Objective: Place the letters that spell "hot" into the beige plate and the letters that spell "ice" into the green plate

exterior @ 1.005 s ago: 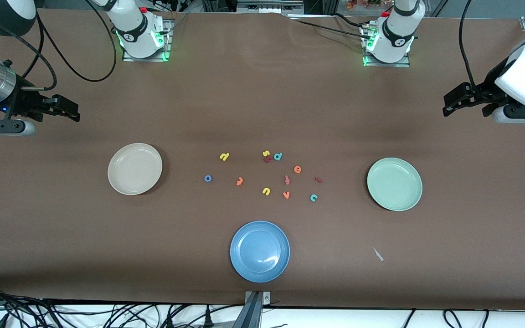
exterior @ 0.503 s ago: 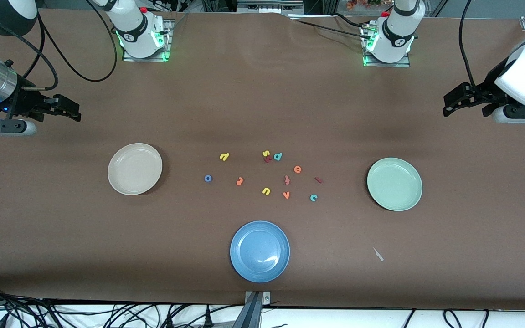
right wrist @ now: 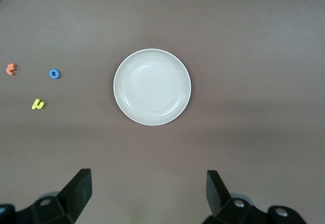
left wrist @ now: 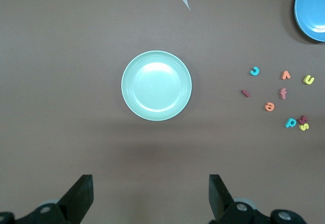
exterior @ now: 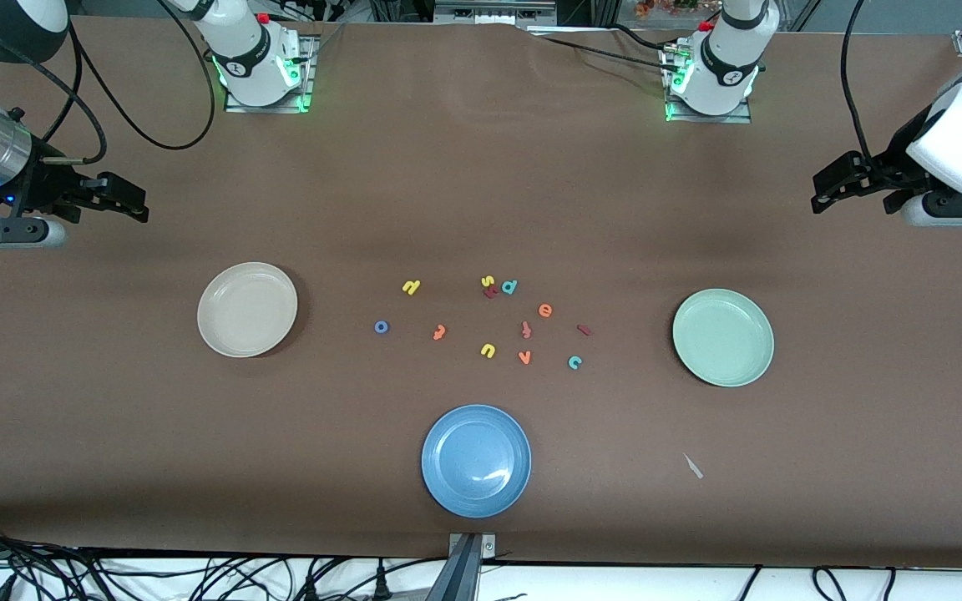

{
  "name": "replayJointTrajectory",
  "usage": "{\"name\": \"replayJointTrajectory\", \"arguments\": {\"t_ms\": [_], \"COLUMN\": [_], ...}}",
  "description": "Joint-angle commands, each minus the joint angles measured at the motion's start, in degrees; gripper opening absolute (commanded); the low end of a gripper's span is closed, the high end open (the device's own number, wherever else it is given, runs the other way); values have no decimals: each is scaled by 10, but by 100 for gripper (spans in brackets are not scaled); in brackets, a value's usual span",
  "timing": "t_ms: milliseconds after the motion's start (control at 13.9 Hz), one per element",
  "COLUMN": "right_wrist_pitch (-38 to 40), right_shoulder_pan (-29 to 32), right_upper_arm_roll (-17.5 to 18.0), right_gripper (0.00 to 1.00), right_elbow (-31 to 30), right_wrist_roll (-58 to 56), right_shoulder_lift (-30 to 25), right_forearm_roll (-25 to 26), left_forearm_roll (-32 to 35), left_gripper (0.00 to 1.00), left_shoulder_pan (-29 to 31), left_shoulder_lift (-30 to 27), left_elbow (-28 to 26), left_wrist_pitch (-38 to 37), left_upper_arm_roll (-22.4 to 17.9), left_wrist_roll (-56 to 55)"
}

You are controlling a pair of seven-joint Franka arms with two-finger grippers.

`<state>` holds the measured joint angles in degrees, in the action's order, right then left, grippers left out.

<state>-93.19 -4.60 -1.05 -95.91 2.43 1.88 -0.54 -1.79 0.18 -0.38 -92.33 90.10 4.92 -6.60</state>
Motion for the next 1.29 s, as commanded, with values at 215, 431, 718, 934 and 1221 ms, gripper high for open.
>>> {"name": "replayJointTrajectory", "arguments": {"t_ms": [215,431,718,934,1221], "right_wrist_pitch": [21,27,41,41,41], "right_shoulder_pan": [-3,-3,-2,-3,-3], "right_upper_arm_roll": [1,1,-2,-1,-1], "right_gripper": [100,100,100,100,100], "right_elbow": [12,12,12,16,18], "right_wrist_roll": [6,14,16,16,16], "right_shoulder_lift": [-13,-22,-26,-26,-26], "right_forearm_roll": [-10,-11,-11,-10,-11], "left_forearm_roll": [-6,-6,-6,-6,-6], "left_gripper": [100,100,100,100,100], "left_shoulder_pan": [1,1,1,1,1], "left_shoulder_lift": [5,6,6,6,6], "left_elbow": [13,13,13,14,13], "left_wrist_pitch": [-2,-2,-2,-2,-2], "left_upper_arm_roll": [0,0,0,0,0], "left_wrist_roll": [-1,-1,-1,-1,-1]}}
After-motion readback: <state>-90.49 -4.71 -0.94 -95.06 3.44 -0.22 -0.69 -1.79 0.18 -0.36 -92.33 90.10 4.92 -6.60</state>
